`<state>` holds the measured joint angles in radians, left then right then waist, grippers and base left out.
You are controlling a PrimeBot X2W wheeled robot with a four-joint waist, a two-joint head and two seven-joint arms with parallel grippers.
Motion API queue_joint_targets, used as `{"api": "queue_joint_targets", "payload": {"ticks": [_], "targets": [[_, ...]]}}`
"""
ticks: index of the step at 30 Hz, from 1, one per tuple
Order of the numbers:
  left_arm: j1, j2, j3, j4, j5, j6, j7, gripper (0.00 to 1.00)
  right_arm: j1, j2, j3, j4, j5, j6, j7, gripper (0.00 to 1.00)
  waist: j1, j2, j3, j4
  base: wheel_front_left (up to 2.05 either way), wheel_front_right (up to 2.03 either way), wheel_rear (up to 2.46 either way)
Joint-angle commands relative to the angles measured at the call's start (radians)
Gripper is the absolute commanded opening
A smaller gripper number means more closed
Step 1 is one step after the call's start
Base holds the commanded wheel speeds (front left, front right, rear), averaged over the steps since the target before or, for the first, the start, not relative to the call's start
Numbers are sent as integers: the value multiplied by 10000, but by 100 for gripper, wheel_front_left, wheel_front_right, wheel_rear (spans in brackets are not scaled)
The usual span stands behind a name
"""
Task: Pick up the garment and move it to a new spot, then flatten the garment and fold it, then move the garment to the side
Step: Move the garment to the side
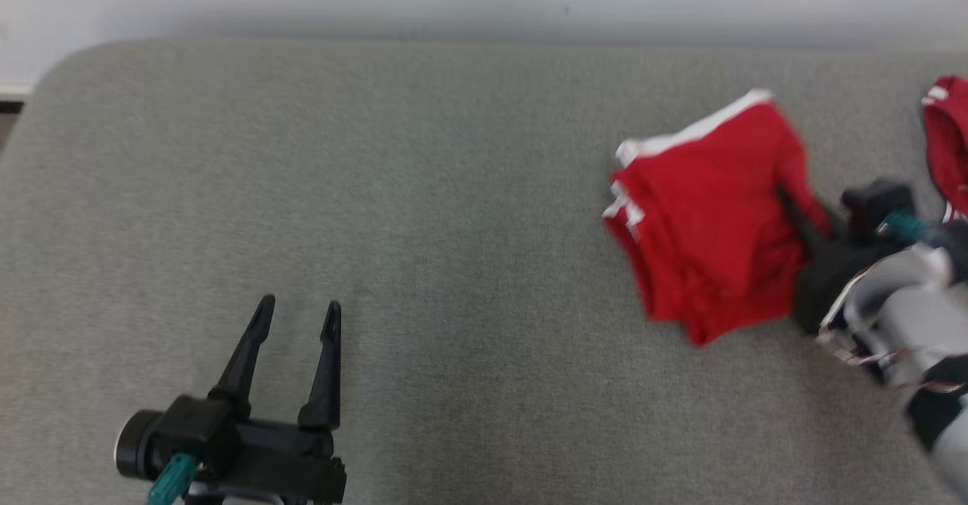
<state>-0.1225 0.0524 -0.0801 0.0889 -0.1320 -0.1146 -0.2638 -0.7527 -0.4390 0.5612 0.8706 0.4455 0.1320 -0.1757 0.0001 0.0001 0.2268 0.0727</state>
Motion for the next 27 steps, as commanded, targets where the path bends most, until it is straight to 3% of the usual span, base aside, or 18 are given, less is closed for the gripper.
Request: {"api": "queue_joint_targets", "payload": {"ticks": [1,12,20,27], "targets": [[-171,-2,-16,-58,-83,23,1,100,-181,-249,68,-81,59,-33,33,0,-1,-1,856,-522,0,0,0],[-1398,262,59,-533,278,-76,1,100,-2520,-3480,1243,-1980,818,-33,720,0,-1,-1,3157,-2231,0,0,0],[-1751,681,-137,-767,485,-106,-1,100,-3520,-4807,1399,-2261,1217,-33,915,0,-1,-1,3807,-2910,0,0,0],[-1847,733,-556,-825,519,-145,10,100,-4359,-5444,1787,-1748,1188,-33,1134,0,-1,-1,4069,-2855,0,0,0]]}}
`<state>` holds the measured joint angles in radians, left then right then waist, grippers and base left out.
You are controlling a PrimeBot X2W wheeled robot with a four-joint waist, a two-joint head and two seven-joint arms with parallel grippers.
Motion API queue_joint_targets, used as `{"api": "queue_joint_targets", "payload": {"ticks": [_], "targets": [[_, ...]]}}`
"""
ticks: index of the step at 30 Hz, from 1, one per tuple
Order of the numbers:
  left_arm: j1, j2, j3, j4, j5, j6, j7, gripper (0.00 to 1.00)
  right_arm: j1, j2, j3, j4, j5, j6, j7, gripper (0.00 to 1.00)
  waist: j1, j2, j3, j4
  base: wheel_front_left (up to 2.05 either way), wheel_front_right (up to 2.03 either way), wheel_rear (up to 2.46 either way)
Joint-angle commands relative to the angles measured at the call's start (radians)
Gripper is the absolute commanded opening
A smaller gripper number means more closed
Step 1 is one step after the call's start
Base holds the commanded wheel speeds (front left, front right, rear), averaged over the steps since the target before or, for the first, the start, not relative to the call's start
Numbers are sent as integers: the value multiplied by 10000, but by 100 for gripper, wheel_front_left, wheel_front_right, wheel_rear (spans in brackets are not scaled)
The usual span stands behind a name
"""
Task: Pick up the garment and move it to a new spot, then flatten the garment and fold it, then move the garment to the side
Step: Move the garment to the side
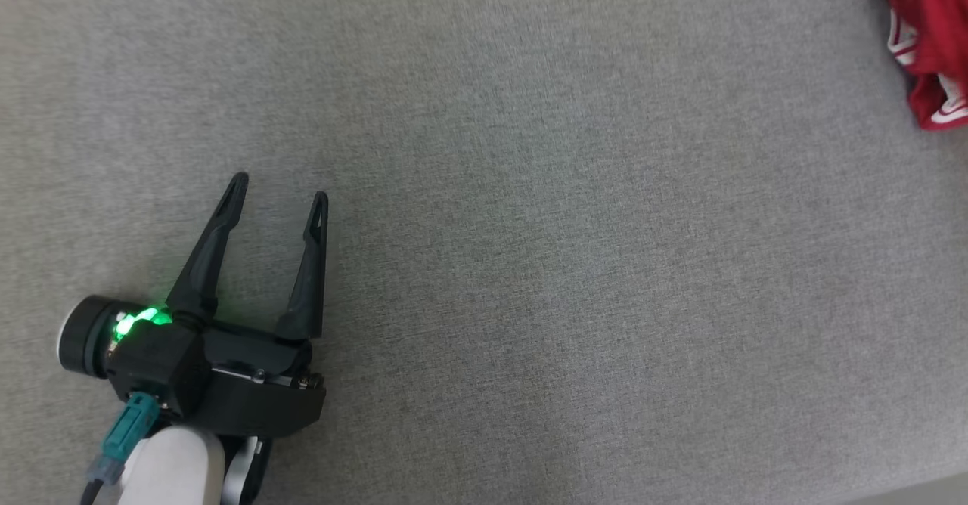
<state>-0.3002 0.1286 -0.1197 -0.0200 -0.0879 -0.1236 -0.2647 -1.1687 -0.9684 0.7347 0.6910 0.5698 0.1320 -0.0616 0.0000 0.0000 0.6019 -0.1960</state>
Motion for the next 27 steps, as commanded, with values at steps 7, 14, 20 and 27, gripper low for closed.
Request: {"api": "queue_joint_targets", "payload": {"ticks": [7,14,20,27], "targets": [[-128,26,-109,226,-70,-54,54,100,-994,-681,714,621,-566,-33,240,0,0,0,457,148,0,0,0],[-99,-26,-44,217,-92,-12,60,100,-1474,-755,1264,1049,-753,-33,386,0,0,0,531,307,0,0,0],[-71,-5,95,208,-94,21,60,100,-1702,-690,1529,1569,-963,-33,367,100,0,0,530,370,0,0,0],[41,-44,256,257,-97,53,55,100,-1748,-217,1590,2016,-970,-33,-302,100,0,0,86,298,0,0,0]]}}
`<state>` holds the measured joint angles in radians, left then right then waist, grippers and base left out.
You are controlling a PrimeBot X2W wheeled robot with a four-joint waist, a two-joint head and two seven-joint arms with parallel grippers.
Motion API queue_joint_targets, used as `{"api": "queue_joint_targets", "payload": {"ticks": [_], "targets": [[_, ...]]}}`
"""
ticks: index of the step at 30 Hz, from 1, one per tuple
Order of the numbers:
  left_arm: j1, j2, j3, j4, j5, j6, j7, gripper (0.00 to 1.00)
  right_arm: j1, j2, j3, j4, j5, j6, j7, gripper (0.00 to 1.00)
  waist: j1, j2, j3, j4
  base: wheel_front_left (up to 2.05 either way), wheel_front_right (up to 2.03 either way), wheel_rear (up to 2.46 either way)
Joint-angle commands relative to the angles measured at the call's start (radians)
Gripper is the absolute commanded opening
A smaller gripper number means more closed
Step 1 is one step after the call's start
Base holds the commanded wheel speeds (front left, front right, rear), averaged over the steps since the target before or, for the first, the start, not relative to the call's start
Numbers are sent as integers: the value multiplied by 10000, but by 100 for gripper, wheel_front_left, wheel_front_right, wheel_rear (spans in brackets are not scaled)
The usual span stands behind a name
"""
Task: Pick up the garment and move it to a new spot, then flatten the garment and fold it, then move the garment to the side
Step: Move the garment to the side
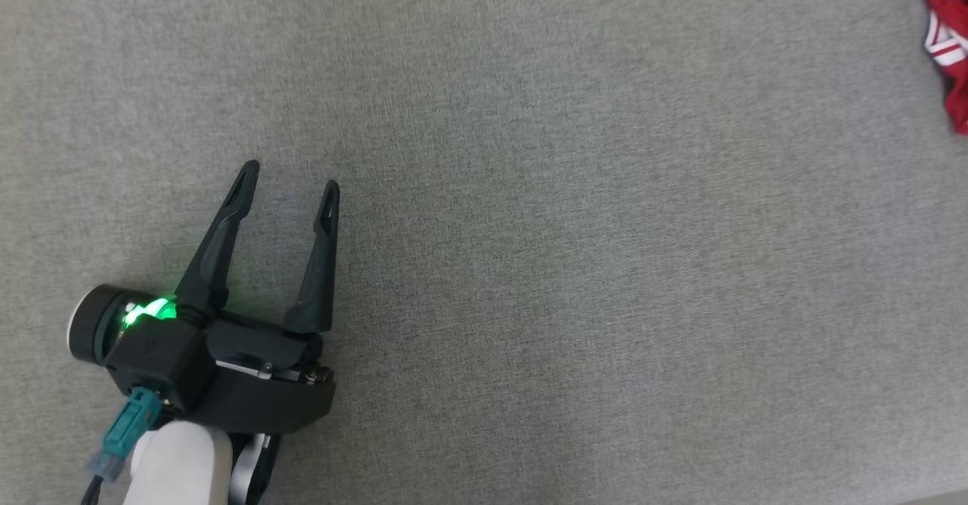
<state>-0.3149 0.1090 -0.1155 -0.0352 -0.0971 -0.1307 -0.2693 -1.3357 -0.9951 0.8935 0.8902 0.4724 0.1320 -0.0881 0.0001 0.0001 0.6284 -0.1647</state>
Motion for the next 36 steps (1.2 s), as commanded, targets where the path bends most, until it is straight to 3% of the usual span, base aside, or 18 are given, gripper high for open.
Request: {"api": "queue_joint_targets", "payload": {"ticks": [1,8,18,28,36], "targets": [[226,127,231,400,-15,135,94,100,-114,107,-21,57,37,-33,-166,100,-1,-1,-303,-1,0,0,0],[746,-150,489,414,-195,226,59,100,110,932,-21,181,391,-33,-1064,100,-1,-1,-1562,165,0,0,0],[2250,-394,1340,433,-495,460,56,100,2170,2892,-548,-532,519,-33,-1766,100,-1,-1,-3785,530,0,0,0],[3527,-498,1774,579,-549,480,56,100,5863,4455,-3052,-2519,-318,-33,-1772,100,-1,-1,-5568,875,0,0,0],[3804,-539,1806,748,-438,391,56,100,9782,6000,-6079,-4584,-1471,-33,-1772,100,-1,-1,-6416,1591,0,0,0]]}}
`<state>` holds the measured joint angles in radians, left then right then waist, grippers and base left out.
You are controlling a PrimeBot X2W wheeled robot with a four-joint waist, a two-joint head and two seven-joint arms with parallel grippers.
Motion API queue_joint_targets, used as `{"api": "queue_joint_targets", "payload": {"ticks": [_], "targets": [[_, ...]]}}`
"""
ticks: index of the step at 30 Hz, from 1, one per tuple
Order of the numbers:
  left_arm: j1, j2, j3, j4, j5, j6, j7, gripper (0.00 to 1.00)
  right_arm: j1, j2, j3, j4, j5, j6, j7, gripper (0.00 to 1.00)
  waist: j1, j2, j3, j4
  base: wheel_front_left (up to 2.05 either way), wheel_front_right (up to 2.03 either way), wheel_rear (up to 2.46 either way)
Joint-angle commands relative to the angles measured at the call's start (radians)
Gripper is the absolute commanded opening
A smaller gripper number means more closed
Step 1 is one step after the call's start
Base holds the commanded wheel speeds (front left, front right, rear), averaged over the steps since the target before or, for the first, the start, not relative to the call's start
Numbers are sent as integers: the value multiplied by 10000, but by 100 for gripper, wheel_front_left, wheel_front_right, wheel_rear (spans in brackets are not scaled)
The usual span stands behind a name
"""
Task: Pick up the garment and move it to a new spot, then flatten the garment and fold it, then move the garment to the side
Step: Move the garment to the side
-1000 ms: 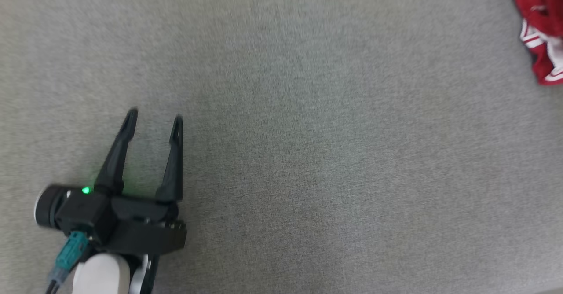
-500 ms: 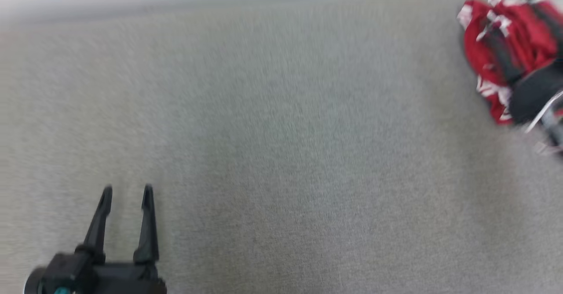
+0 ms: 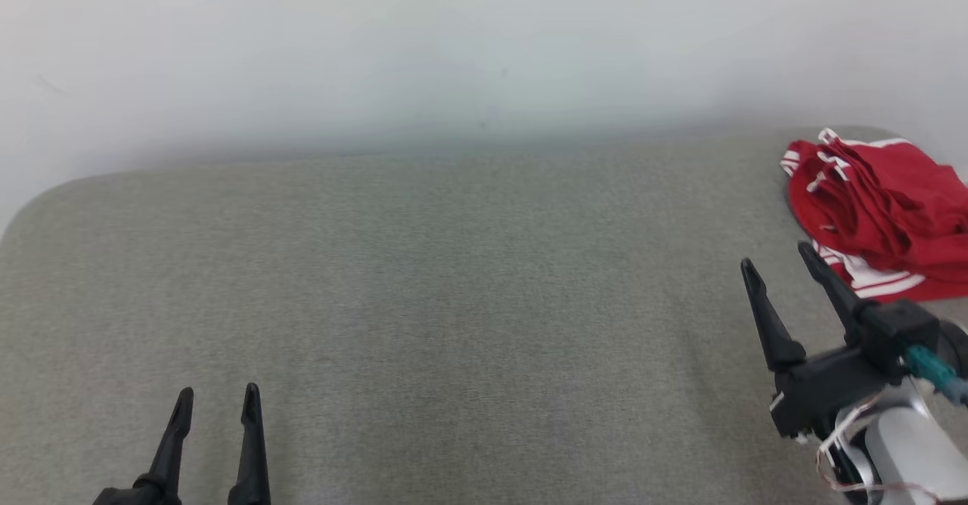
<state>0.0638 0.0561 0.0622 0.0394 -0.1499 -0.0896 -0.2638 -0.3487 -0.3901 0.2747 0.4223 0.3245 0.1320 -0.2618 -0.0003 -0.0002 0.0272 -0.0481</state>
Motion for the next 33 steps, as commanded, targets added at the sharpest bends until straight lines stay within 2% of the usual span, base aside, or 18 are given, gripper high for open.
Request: {"api": "queue_joint_targets", "payload": {"ticks": [1,9,18,24,33], "targets": [[-36,-15,-17,47,114,-43,0,100,262,96,-144,-127,-51,-33,-35,100,3,2,-443,498,0,0,0],[-129,1,-212,324,211,-133,0,100,2644,1283,-1661,-1679,-903,-32,-36,100,3,2,-695,863,0,0,0],[-15,27,-156,565,178,-211,0,100,4337,2436,-2627,-2776,-1575,-32,-35,100,3,2,-1005,900,0,0,0],[124,22,-164,595,113,-252,0,100,4934,2744,-2980,-3109,-1853,-32,-35,100,3,2,-1144,821,0,0,0],[236,25,-320,783,-185,-323,0,100,4873,2741,-2984,-3220,-1931,-32,47,100,3,2,-1189,715,0,0,0]]}}
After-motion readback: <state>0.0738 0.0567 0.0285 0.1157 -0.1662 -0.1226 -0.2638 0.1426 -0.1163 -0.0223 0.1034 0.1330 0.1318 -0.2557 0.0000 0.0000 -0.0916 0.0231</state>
